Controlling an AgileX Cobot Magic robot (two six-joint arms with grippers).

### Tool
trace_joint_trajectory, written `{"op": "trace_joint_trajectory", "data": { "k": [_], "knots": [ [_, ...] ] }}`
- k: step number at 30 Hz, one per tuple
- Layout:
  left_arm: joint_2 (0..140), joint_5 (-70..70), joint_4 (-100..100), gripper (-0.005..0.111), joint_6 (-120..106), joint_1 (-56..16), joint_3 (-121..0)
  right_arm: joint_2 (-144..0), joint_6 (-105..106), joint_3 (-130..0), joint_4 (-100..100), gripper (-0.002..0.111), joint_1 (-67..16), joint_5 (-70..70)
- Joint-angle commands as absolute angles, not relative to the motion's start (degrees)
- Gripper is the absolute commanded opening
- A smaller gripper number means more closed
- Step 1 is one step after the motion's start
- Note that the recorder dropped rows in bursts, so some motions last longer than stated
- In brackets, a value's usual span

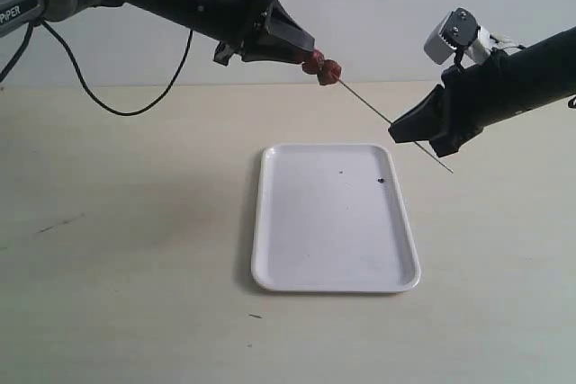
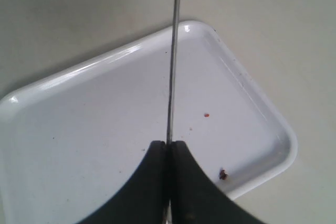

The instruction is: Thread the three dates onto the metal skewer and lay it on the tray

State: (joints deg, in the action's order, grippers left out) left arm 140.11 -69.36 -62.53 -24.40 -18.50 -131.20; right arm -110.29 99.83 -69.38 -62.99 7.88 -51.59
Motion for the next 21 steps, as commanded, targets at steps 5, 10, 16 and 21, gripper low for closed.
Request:
{"op": "trace_joint_trajectory", "data": {
  "k": [5, 10, 16, 21],
  "knots": [
    [139.52, -69.96, -62.36, 0.054, -24.85, -18.91, -131.14, -109.95, 100.86, -69.50, -64.43, 0.000, 7.69, -52.88],
    [139.52, -69.96, -62.46, 0.061, -24.85, -16.04, -131.14, -109.95, 98.62, -69.50, -64.43, 0.000, 7.69, -50.33],
    [139.52, -69.96, -63.26, 0.047, -26.60, -9.29, -131.14, -109.95, 84.37, -69.50, -69.52, 0.000, 7.69, -37.16],
    [139.02, -69.96, -55.09, 0.000, -26.50, -6.85, -130.28, -109.95, 77.50, -69.50, -72.16, 0.000, 6.80, -42.65]
  ]
}}
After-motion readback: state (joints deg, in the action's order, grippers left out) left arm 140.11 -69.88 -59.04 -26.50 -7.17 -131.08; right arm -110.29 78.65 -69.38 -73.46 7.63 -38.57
